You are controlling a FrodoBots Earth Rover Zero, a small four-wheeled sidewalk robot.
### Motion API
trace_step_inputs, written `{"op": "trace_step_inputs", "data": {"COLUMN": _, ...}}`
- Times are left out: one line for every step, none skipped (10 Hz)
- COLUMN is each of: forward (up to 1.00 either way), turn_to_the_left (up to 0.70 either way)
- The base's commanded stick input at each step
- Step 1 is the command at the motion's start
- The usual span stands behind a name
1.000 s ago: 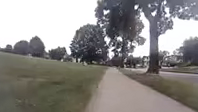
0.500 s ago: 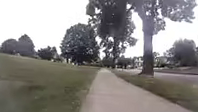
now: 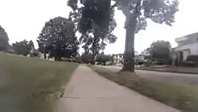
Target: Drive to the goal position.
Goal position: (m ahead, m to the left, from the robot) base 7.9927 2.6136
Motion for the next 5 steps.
{"op": "trace_step_inputs", "data": {"forward": 1.00, "turn_to_the_left": 0.00}}
{"op": "trace_step_inputs", "data": {"forward": 1.00, "turn_to_the_left": 0.00}}
{"op": "trace_step_inputs", "data": {"forward": 1.00, "turn_to_the_left": 0.00}}
{"op": "trace_step_inputs", "data": {"forward": 1.00, "turn_to_the_left": 0.00}}
{"op": "trace_step_inputs", "data": {"forward": 1.00, "turn_to_the_left": 0.00}}
